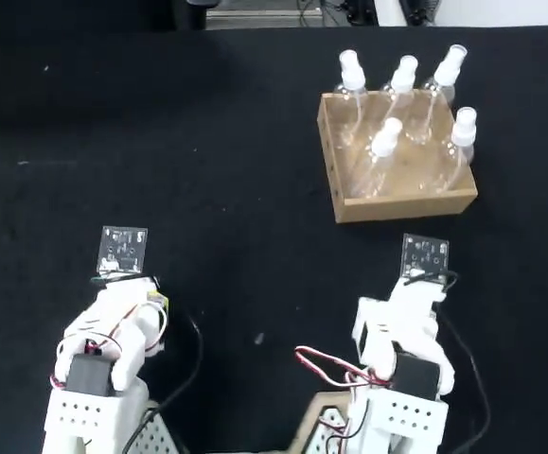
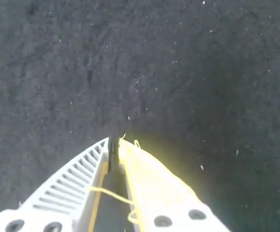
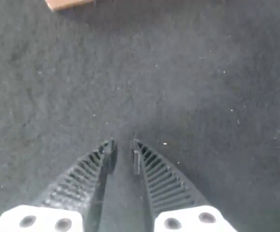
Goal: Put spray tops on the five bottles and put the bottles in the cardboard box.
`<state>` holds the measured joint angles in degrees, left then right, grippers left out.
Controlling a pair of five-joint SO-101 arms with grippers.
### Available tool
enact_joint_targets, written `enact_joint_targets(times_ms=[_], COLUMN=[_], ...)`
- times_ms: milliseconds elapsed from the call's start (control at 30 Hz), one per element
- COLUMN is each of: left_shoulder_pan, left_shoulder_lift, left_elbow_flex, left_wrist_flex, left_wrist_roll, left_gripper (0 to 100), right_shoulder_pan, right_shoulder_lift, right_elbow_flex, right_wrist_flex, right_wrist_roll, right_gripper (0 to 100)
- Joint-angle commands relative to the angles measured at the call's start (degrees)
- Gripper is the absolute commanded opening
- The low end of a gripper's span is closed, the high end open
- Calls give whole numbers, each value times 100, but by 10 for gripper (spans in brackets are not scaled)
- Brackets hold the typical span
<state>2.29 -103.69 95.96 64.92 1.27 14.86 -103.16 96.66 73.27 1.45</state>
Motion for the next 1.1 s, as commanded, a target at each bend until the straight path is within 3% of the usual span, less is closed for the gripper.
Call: enact_joint_targets(times_ms=[0,67,1067], left_shoulder_pan=[4,4,22], left_shoulder_lift=[-62,-53,-53], left_elbow_flex=[136,136,136], left_wrist_flex=[422,818,800], left_wrist_roll=[-88,-62,-70], left_gripper=[30,30,30], right_shoulder_pan=[26,26,26], right_shoulder_lift=[-532,-532,-532], right_elbow_flex=[-22,-22,-22], right_wrist_flex=[158,158,158], right_wrist_roll=[-35,-35,-35], right_gripper=[11,11,11])
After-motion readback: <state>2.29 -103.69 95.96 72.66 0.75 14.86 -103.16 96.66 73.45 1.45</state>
